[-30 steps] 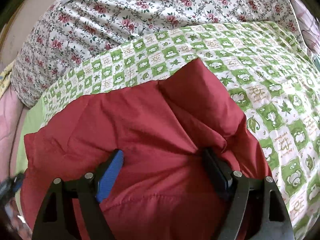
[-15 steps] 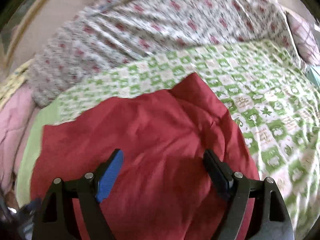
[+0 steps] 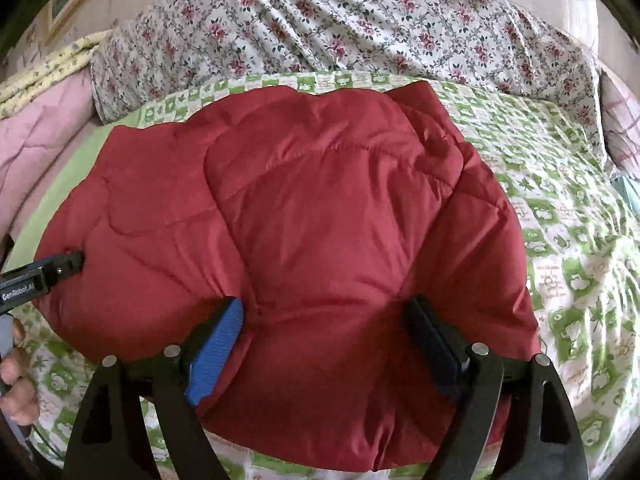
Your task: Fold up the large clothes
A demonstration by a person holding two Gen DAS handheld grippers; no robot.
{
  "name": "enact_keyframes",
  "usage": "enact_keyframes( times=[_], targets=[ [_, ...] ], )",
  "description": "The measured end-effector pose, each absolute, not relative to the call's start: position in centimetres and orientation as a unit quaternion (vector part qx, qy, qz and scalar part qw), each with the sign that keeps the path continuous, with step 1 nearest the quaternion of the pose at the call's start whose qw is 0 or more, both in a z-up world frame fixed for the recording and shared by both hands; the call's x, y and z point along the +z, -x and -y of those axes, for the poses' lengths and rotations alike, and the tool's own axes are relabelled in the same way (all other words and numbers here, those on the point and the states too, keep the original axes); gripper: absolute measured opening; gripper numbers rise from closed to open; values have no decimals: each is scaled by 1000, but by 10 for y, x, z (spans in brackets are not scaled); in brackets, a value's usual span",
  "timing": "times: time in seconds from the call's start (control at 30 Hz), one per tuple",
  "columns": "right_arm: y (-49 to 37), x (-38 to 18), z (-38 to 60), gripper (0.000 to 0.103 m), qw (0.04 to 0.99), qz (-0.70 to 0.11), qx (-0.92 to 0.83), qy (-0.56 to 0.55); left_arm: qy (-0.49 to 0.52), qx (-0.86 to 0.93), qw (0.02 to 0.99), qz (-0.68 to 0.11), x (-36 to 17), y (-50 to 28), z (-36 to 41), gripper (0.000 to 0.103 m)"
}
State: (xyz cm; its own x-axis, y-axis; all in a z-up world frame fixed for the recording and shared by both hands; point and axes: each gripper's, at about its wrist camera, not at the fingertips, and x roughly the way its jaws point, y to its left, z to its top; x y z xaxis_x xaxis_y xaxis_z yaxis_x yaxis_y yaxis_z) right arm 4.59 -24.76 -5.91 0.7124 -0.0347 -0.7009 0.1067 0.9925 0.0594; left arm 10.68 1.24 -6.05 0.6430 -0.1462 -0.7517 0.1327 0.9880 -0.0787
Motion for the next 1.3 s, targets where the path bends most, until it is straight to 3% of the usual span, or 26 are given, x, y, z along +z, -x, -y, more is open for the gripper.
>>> enact_keyframes(
  times=[0.6,0.83,1.0,1.3],
  targets=[
    [-37,-58,248,87,928,-365,-39,-67,29,-89,911,-401,-44,-70,-22,75],
    [-14,-25,233,88,937,-339,8,-83,11,-112,905,-410,-32,-67,-6,75],
    [-42,-9,223,88,930,-364,23,-45,-21,-120,901,-417,-19,-86,10,75],
    [-127,-33,257,92,895,-444,-10,-47,-17,-103,876,-470,-35,-161,9,79]
  ],
)
